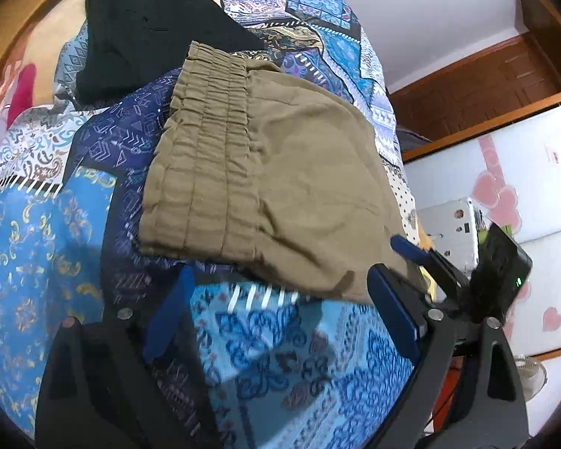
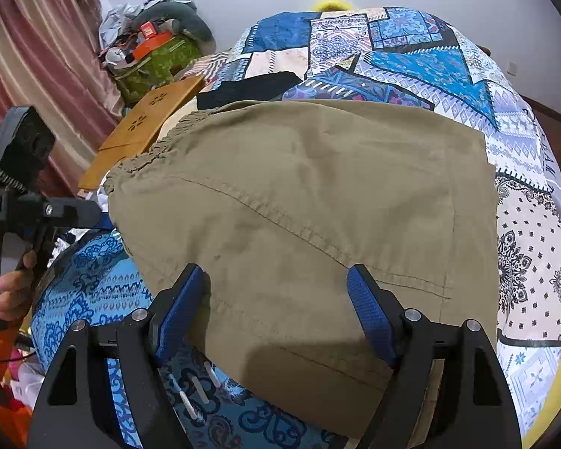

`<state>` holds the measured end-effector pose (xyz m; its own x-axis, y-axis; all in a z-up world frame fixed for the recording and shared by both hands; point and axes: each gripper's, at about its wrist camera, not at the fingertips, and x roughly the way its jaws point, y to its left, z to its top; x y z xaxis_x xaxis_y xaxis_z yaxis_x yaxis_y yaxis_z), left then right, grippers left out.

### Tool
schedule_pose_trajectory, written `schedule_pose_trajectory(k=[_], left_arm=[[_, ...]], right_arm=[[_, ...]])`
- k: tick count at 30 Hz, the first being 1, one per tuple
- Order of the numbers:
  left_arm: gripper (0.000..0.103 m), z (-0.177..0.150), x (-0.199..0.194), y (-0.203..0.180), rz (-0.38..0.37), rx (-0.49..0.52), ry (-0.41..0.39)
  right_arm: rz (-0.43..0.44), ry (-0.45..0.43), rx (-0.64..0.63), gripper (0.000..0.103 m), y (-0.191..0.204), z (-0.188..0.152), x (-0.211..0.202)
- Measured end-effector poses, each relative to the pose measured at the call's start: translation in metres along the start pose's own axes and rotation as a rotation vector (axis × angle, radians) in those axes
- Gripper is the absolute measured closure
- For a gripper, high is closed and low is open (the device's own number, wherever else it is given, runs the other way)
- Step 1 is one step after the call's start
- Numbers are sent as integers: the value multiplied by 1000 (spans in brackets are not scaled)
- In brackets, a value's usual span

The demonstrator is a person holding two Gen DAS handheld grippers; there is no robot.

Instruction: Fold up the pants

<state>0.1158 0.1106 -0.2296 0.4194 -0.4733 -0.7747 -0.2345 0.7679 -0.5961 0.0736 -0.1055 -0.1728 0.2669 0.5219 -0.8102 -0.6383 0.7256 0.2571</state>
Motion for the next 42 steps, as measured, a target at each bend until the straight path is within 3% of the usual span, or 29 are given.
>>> schedule_pose_trajectory(k=[6,8,10,15,20,25,28,30,35,39,42], left_arm=[[8,28,14,8,-31,-49,8],[20,37,15,13,-25,-75,-12],[48,44,14,14,32,-75,-38],[66,42,4,7,94,-11,-94],[71,32,-27,-18,289,128,-247],[72,16,-57,-49,527,300,-431],[72,3,-70,-72,667,416,-565],[72,-3,-75,-89,719,481,-631],[74,-7,-69,-128,694,603,-665],[74,-12,-61,-156,607,680,-639],[74,-11,-54,-173,498,705,-568]], right_arm=[[10,2,-7,25,0,0,2],[14,1,-10,25,-1,0,3],[20,0,-9,24,-2,0,3],[21,-7,-5,25,-2,-1,2],[37,-54,73,28,-13,-3,-13],[-20,-127,108,28,-23,-9,-42],[-61,-131,97,28,-24,-14,-49],[-88,-119,85,28,-24,-19,-48],[-107,-80,69,28,-27,-31,-39],[-76,-80,98,28,-35,-34,-38],[-59,-81,117,28,-37,-35,-36]])
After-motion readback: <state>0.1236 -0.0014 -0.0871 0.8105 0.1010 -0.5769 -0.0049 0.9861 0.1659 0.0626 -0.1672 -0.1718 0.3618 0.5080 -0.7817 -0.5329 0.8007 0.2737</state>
